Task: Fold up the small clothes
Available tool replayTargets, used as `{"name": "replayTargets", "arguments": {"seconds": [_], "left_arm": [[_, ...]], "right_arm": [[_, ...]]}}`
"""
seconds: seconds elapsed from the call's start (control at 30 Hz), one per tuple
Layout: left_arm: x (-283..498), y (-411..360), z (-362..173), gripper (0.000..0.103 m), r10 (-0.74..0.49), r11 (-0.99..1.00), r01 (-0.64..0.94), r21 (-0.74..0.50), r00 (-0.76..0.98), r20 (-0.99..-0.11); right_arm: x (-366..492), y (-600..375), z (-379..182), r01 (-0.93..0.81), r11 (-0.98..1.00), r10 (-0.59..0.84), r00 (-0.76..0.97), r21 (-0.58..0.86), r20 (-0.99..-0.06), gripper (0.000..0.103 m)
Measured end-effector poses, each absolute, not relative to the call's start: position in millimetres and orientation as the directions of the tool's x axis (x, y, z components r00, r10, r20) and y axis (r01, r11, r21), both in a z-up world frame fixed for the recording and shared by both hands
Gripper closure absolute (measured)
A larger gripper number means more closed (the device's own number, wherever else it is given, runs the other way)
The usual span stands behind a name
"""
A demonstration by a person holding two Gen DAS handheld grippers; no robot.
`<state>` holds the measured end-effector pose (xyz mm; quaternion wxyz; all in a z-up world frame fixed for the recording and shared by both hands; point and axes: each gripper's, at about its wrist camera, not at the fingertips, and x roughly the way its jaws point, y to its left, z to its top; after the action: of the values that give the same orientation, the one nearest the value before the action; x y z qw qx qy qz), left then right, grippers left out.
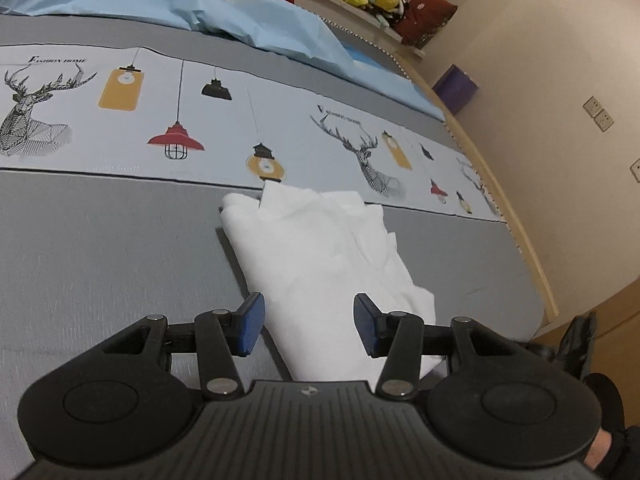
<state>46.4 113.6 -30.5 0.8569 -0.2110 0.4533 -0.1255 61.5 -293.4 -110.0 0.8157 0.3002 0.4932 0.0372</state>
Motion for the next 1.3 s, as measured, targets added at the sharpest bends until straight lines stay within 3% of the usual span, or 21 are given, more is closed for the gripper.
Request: {"name": "replayTargets", "arguments": {"seconds": [0.2,0.43,0.6,0.7,0.8,0.87,1.1,1.23,1.27,1.3], "left_arm": [[38.3,105.4,-34.0,0.050,-0.326,0.912,-0.021,-0.409,0.566,-0.757],[24.8,83.5,-28.8,0.050,-0.249,0.959,0.064,-0.276,0.655,-0.713],[28.6,75.7,-33.8,0.050,-0.214,0.973,0.077,-0.217,0.653,-0.726],[33.1,80.6,-37.0,0.050,-0.211,0.972,0.056,-0.229,0.641,-0.738],[41.1,84.8,-39.7,0.052,-0.221,0.967,0.044,-0.250,0.631,-0.744],[45.3,85.1,-42.3,0.052,-0.218,0.968,0.037,-0.249,0.623,-0.752],[52.3,72.6,-52.3,0.052,-0.227,0.971,0.066,-0.232,0.577,-0.784],[51.7,68.8,-55.7,0.052,-0.229,0.971,0.080,-0.224,0.565,-0.792],[51.6,68.8,-56.1,0.052,-0.231,0.971,0.081,-0.225,0.563,-0.793],[51.8,68.4,-56.5,0.052,-0.232,0.971,0.080,-0.226,0.562,-0.794]], "right_arm": [[81.7,-317.3,-61.0,0.219,0.824,0.345,0.538,0.523,-0.769,0.070],[123.6,-328.0,10.3,-0.150,0.899,0.406,0.640,0.412,-0.652,0.055],[145.3,-322.0,-16.5,-0.249,0.906,0.423,0.597,0.343,-0.682,0.055],[153.9,-315.9,-47.7,-0.198,0.918,0.394,0.524,0.343,-0.755,0.058],[157.7,-308.8,-49.5,-0.239,0.903,0.429,0.531,0.357,-0.731,0.058],[161.0,-300.3,-58.8,-0.265,0.903,0.427,0.486,0.337,-0.763,0.058],[165.7,-271.3,-87.0,-0.340,0.891,0.414,0.340,0.300,-0.844,0.048],[162.0,-258.3,-101.0,-0.373,0.891,0.370,0.263,0.260,-0.891,0.048],[160.5,-256.1,-102.5,-0.382,0.887,0.370,0.253,0.259,-0.894,0.050],[158.2,-253.4,-102.2,-0.399,0.879,0.376,0.246,0.261,-0.893,0.068]]}}
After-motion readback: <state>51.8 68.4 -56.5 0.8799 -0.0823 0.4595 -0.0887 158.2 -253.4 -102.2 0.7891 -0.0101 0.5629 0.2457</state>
